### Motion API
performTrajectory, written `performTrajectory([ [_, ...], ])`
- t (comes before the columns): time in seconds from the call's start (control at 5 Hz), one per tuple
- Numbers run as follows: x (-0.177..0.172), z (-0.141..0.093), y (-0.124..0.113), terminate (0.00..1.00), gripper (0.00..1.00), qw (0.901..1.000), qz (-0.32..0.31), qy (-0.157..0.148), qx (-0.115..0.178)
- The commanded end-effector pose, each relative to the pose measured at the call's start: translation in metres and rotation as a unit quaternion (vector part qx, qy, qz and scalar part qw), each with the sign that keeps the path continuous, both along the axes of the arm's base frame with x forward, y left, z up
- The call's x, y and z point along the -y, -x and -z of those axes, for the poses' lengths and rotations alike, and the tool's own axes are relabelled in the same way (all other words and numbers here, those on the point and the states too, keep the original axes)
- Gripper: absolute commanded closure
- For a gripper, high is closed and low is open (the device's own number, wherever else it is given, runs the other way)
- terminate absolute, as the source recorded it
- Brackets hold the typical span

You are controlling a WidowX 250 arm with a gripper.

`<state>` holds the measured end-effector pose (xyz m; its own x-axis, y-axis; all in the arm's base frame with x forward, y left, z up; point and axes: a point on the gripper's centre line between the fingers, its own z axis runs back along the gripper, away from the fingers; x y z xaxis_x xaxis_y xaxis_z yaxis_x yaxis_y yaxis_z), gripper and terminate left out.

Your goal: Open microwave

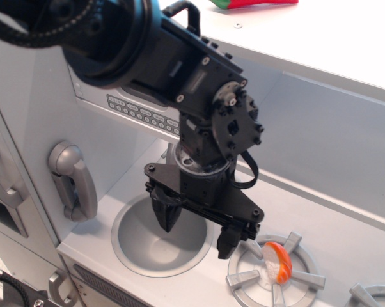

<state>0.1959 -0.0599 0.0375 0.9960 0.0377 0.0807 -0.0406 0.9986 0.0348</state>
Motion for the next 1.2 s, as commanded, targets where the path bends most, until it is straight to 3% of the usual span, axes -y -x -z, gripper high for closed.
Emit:
performTrajectory([
  [0.0, 0.000, 0.000, 0.000, 0.00, 0.00, 1.0000, 0.000, 0.000, 0.000],
  [0.2, -0.021, -0.035, -0.022, 0.00, 0.00, 0.9995, 0.008, 0.013, 0.028],
  [0.6, -0.045, -0.074, -0.056, 0.00, 0.00, 0.9948, -0.001, 0.030, 0.097],
  [1.0, -0.047, -0.082, -0.085, 0.00, 0.00, 0.9914, -0.003, 0.011, 0.131],
])
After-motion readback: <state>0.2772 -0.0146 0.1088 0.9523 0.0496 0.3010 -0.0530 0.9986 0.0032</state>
